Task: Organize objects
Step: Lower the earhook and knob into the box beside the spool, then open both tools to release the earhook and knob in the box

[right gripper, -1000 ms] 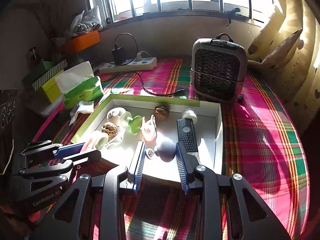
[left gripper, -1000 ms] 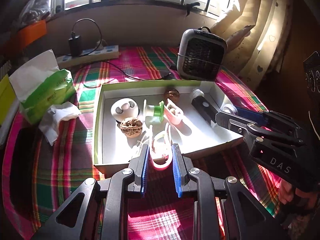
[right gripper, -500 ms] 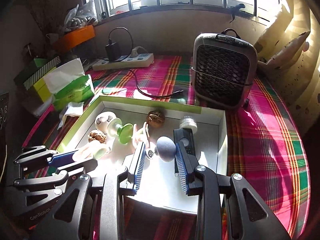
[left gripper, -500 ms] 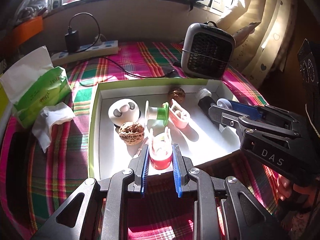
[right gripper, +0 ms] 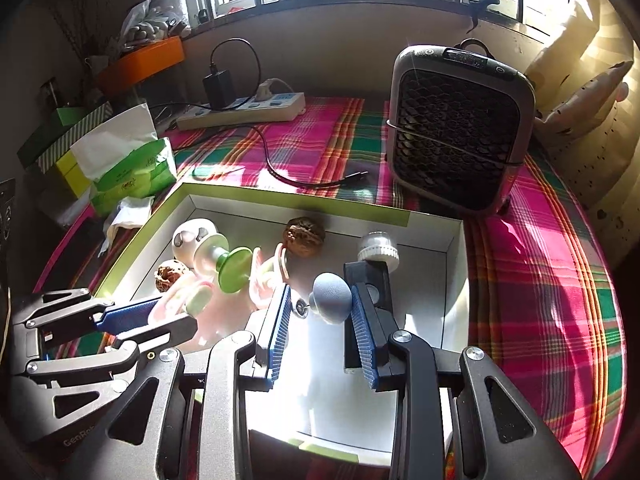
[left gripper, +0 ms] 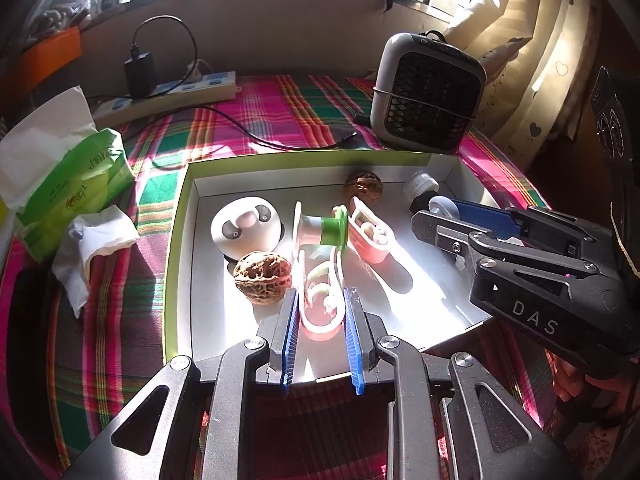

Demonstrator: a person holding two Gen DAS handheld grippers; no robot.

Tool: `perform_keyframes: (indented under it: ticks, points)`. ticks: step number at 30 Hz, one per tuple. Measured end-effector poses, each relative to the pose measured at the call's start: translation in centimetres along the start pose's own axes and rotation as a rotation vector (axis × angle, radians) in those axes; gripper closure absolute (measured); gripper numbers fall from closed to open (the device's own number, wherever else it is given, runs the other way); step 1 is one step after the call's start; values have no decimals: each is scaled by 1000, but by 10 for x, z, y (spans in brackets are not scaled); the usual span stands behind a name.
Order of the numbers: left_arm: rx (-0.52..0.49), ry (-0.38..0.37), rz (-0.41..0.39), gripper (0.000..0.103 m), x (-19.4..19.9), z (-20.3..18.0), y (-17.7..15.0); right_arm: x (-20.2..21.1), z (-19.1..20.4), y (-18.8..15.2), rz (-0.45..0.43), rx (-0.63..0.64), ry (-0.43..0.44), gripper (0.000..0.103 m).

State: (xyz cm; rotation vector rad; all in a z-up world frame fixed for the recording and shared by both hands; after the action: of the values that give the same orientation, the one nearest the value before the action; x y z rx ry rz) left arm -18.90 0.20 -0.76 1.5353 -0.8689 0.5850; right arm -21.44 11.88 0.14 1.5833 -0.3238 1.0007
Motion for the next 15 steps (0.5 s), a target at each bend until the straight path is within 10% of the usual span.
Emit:
perform_keyframes:
  ticks: [15]
  points:
    - [-16,12,-8,83,-4,0,2,-6,14,1,-5,118,-58,71]
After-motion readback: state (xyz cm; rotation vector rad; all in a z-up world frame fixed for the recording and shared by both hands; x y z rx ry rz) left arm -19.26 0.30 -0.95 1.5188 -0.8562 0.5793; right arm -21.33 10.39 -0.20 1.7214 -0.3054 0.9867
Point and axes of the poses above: each gripper's, at about its wrist camera, not at the fingertips, and x roughly against the way its jaws point, z to its left, y to its top, the point moved 4 cm from there along -x, roughly the way its jaws point, and after that the axes turned 3 degrees about x, right-handed, at the moved point
